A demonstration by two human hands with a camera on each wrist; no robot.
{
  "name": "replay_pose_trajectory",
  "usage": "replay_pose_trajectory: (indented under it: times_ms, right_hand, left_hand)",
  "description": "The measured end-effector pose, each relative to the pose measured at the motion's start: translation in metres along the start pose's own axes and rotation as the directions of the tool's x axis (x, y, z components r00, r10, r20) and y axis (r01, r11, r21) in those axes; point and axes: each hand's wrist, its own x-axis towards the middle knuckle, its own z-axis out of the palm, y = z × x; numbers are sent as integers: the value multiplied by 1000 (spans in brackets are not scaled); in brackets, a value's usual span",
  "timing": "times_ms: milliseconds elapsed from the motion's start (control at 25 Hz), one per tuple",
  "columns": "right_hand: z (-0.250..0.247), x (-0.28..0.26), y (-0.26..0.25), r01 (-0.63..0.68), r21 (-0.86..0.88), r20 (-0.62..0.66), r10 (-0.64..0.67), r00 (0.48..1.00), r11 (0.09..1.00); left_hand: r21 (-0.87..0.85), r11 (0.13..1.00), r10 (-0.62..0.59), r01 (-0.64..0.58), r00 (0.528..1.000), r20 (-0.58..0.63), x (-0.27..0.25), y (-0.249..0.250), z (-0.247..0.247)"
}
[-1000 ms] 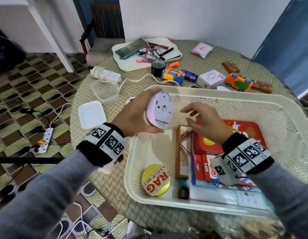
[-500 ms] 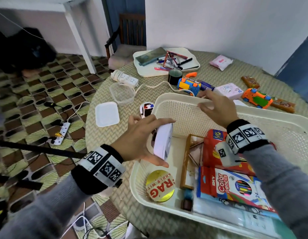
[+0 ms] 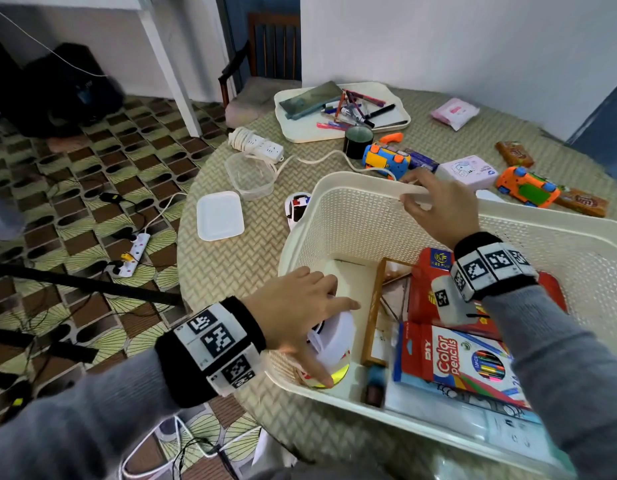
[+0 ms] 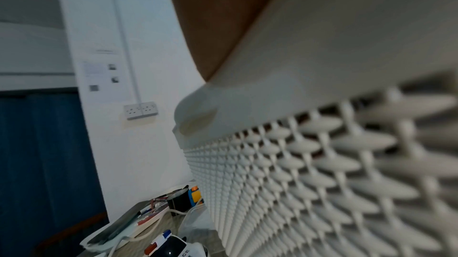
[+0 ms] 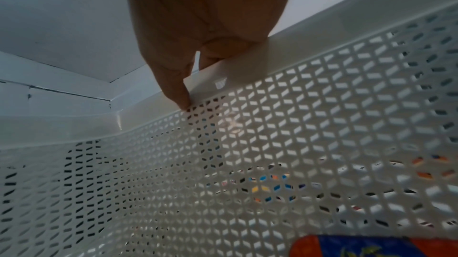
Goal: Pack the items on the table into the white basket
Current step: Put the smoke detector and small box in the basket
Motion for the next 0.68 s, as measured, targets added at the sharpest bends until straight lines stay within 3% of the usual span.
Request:
replay_pose_trajectory:
  times_ms: [120, 440, 680]
  right_hand:
    - [0, -1, -1, 5, 6, -16, -5, 1000, 1000]
    - [-2, -3, -5, -5, -20, -9, 5, 1000, 1000]
    - [-1, -5, -5, 6, -21, -31, -6, 1000, 1000]
  left_hand:
    - [101, 995, 2, -6, 999, 38, 1, 2, 1]
    - [38, 992, 119, -124, 986, 117, 4, 2, 4]
    - [124, 983, 91, -139, 940, 328, 10, 8, 13]
